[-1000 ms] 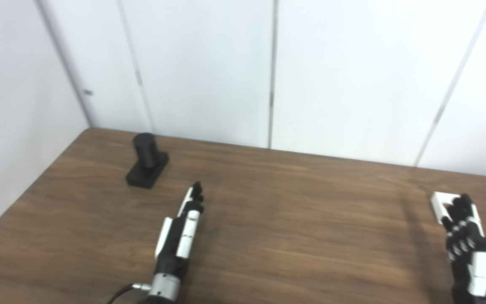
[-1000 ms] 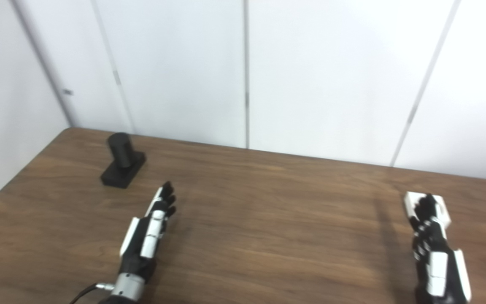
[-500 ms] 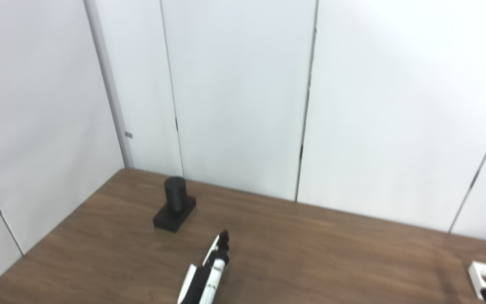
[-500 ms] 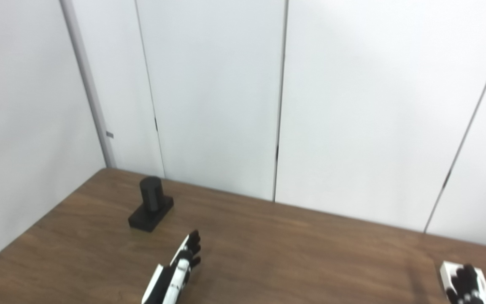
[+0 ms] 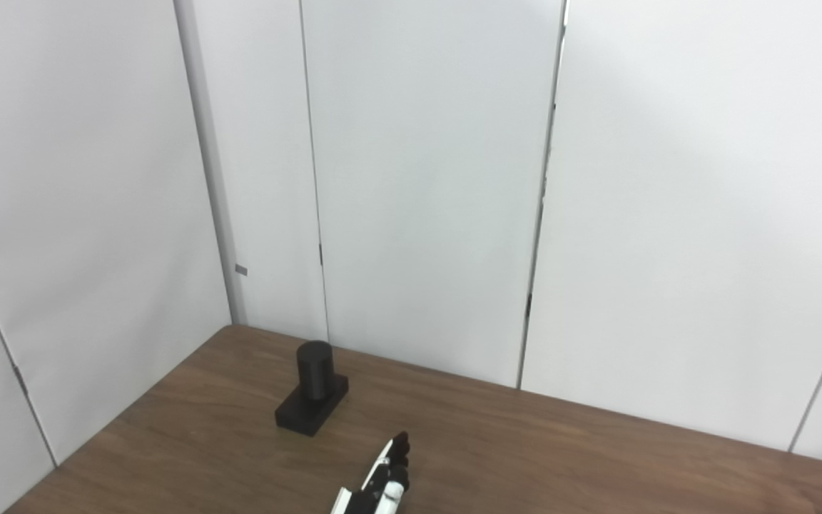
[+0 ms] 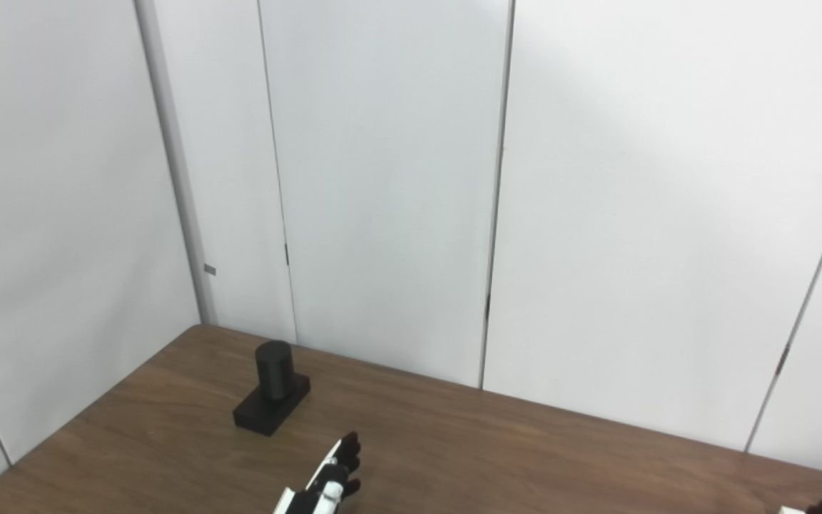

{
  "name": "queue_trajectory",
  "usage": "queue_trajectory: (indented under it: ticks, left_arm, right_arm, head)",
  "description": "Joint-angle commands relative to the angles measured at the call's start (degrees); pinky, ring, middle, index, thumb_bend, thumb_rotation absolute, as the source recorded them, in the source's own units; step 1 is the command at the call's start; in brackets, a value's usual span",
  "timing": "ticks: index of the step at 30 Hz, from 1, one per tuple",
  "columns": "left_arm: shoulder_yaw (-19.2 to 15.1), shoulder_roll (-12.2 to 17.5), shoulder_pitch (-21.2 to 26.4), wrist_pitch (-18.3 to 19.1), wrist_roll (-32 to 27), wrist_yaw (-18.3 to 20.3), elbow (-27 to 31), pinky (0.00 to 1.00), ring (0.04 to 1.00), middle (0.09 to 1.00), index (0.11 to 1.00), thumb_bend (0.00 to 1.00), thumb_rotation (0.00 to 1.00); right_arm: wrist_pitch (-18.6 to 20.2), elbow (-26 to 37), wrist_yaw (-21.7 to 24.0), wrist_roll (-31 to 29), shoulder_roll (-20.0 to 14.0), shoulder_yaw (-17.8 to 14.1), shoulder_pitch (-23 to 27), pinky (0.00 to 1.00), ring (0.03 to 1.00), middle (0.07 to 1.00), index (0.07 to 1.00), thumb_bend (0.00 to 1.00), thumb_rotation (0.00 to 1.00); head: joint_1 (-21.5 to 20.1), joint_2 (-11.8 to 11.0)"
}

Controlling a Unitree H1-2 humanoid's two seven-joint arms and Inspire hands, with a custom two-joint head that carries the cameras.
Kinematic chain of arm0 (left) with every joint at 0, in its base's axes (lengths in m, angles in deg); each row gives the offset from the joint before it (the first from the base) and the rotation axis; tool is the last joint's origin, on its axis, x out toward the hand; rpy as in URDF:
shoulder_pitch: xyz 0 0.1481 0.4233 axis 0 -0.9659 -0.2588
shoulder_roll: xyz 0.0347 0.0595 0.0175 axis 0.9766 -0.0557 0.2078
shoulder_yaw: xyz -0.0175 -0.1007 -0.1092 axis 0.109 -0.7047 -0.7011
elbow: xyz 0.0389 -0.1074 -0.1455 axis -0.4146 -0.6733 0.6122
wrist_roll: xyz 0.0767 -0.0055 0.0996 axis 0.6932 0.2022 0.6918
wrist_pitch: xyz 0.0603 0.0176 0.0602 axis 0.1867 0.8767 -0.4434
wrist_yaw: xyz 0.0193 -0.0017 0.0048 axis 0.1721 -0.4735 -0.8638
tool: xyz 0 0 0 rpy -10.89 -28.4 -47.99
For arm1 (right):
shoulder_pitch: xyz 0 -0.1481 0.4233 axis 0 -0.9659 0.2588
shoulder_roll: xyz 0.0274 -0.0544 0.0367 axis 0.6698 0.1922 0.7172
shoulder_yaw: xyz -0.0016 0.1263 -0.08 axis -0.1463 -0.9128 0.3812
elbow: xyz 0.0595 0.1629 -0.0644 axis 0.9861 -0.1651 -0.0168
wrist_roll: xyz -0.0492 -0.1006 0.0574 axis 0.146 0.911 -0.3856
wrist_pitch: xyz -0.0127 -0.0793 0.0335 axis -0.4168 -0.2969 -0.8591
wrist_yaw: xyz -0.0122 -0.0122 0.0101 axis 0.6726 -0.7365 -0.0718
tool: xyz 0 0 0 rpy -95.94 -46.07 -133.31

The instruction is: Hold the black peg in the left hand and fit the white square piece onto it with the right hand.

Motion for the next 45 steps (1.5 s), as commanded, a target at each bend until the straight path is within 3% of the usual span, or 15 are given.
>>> queue_trajectory:
  ticks: [1,11,17,30,38,45]
  left_arm:
    - [1.31,-0.73,-2.47,-0.82,0.81,0.03,-4.84,0.95,0.988,0.988,0.984,0.53,0.93]
    - [1.90,-1.39,-2.93,1.22,1.91,-0.49,-2.42,0.97,0.993,0.999,0.991,0.55,0.91]
    - [2.36,-2.06,-2.93,1.96,2.11,-0.61,-1.75,0.98,1.000,1.000,0.998,0.56,0.91]
    - [2.55,-2.28,-3.70,3.13,2.99,-1.27,0.76,0.96,0.993,1.000,1.000,0.52,0.92]
    - [3.20,-3.02,-5.87,5.19,6.04,-2.53,5.41,0.95,0.989,1.000,0.997,0.51,0.86]
    - [3.25,-2.38,-6.80,5.51,5.44,-2.10,7.79,0.94,0.985,1.000,1.000,0.51,0.82]
  right_arm:
    - [-0.07,-7.41,-0.67,0.22,2.14,0.00,-5.06,1.00,1.000,0.985,1.000,0.80,1.00]
    - [0.38,-5.85,1.59,-0.76,0.53,0.54,-5.48,1.00,1.000,1.000,1.000,0.77,1.00]
    - [1.36,-4.47,3.02,-2.69,-0.29,0.41,-6.26,1.00,1.000,1.000,1.000,0.79,1.00]
    - [4.50,-0.36,1.63,-0.43,0.35,0.07,-7.76,1.00,1.000,1.000,1.000,0.81,1.00]
    - [7.55,4.11,2.00,-1.27,0.13,-0.70,-9.93,1.00,1.000,1.000,1.000,0.82,1.00]
    - [10.50,7.46,1.49,-1.06,0.72,-1.25,-11.31,1.00,1.000,1.000,1.000,0.83,1.00]
  head:
    - [0.04,-0.08]
    - [2.91,4.73]
    - [4.42,5.59]
    - [2.99,7.08]
    - [2.37,10.46]
    - [1.82,12.05]
